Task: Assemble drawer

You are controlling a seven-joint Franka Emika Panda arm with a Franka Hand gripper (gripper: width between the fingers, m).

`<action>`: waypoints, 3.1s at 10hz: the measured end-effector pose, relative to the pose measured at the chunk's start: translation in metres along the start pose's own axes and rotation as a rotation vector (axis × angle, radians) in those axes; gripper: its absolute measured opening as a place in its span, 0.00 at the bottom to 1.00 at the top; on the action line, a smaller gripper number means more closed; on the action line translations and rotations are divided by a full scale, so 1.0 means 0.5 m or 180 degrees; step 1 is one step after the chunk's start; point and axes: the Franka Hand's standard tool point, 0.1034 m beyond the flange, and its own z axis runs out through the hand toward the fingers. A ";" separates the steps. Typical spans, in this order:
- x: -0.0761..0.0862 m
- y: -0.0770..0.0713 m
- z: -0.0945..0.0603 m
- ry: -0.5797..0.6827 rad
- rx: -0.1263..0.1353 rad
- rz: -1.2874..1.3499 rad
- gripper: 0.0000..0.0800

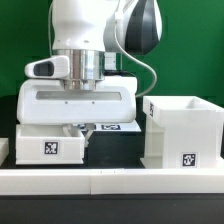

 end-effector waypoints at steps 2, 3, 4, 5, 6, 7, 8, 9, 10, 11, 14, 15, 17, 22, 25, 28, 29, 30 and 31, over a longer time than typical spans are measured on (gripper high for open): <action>-0.001 0.005 0.002 -0.0010 -0.0020 -0.0438 0.05; -0.002 0.006 0.002 -0.0013 -0.0021 -0.0623 0.05; -0.001 0.005 0.002 -0.0006 -0.0040 -0.0897 0.05; -0.001 0.001 0.002 0.0009 -0.0080 -0.1221 0.05; -0.003 -0.002 0.001 -0.0010 -0.0091 -0.1568 0.05; -0.001 0.000 -0.001 0.0005 -0.0135 -0.2132 0.05; 0.000 -0.006 0.000 -0.0027 -0.0135 -0.2452 0.05; -0.002 -0.008 0.000 -0.0119 -0.0070 -0.2670 0.05; 0.000 -0.002 0.000 -0.0110 -0.0103 -0.2871 0.05; -0.003 0.000 0.001 -0.0132 -0.0107 -0.3088 0.05; -0.006 0.008 -0.002 -0.0163 -0.0161 -0.3792 0.05; -0.009 0.001 -0.002 -0.0201 -0.0166 -0.4057 0.05; -0.007 -0.011 -0.001 -0.0277 -0.0186 -0.4617 0.05; -0.020 -0.004 0.007 -0.0310 -0.0156 -0.4757 0.05; -0.036 0.031 0.008 -0.0232 0.0063 -0.4971 0.05; -0.031 0.032 0.007 -0.0090 0.0348 -0.4831 0.05; -0.025 0.013 0.008 -0.0088 0.0353 -0.4774 0.05; -0.019 -0.001 0.010 -0.0085 0.0357 -0.4738 0.05; -0.015 -0.011 0.010 -0.0076 0.0361 -0.4720 0.05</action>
Offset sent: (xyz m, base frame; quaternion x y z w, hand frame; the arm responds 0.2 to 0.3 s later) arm 0.0000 0.0000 0.0000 0.0000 0.0000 -0.1938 0.9810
